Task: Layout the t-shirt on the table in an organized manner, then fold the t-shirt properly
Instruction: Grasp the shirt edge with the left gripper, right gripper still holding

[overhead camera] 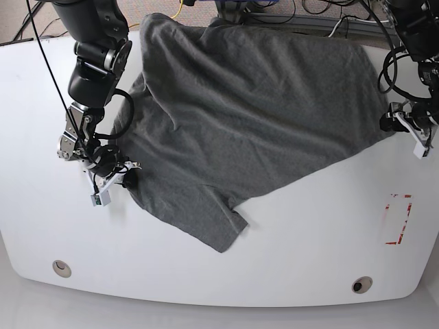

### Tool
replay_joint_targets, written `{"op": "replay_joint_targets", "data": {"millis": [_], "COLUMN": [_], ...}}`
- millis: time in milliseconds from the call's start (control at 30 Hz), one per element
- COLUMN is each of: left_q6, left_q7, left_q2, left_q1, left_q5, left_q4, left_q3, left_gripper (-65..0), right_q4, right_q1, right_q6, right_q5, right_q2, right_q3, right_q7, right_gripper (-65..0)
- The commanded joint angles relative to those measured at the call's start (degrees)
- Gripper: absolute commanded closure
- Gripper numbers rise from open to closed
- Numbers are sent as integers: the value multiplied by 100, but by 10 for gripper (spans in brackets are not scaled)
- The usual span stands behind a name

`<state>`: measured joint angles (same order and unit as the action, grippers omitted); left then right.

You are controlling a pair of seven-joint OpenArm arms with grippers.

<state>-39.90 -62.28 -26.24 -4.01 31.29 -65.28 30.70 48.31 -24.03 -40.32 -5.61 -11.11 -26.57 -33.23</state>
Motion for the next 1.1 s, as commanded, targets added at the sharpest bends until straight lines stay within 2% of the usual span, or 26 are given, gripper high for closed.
{"op": "replay_joint_targets", "data": {"millis": [0,167,433,500,600,700,733,1067], "left_q6": [-10,-10,-10,-10,-10,-10,-10,-10], "left_q7": [8,0,-9,0,8,8,17,96], "left_q2": [-62,158,167,167,167,167,167,176], "left_q1": [-113,-210,-219,-219,-210,-210,-210,-219], "left_q5": [58,58,58,49,-21,-276,-338,-522], "left_q4": [-53,-44,-53,-53,-53,-53,-61,-149], "left_q3": [-85,-199,-226,-226,-226,-217,-208,-217], "left_gripper": [-385,-385,-379,-340,-206,-35,0,0], "right_q4": [52,52,52,52,52,52,52,61], "right_q1": [-80,-80,-80,-80,-80,-80,-80,-124], "right_q6": [32,32,32,32,32,32,32,32], "right_q5": [117,117,117,117,117,117,117,117], "right_q2": [-45,-45,-36,-36,-36,-36,-36,-36], "right_q3": [6,6,6,6,6,6,6,6], "right_q7": [-154,-154,-154,-154,-154,-154,-154,-154], "right_gripper": [-5,-5,-5,-5,-5,-5,-5,-2]}}
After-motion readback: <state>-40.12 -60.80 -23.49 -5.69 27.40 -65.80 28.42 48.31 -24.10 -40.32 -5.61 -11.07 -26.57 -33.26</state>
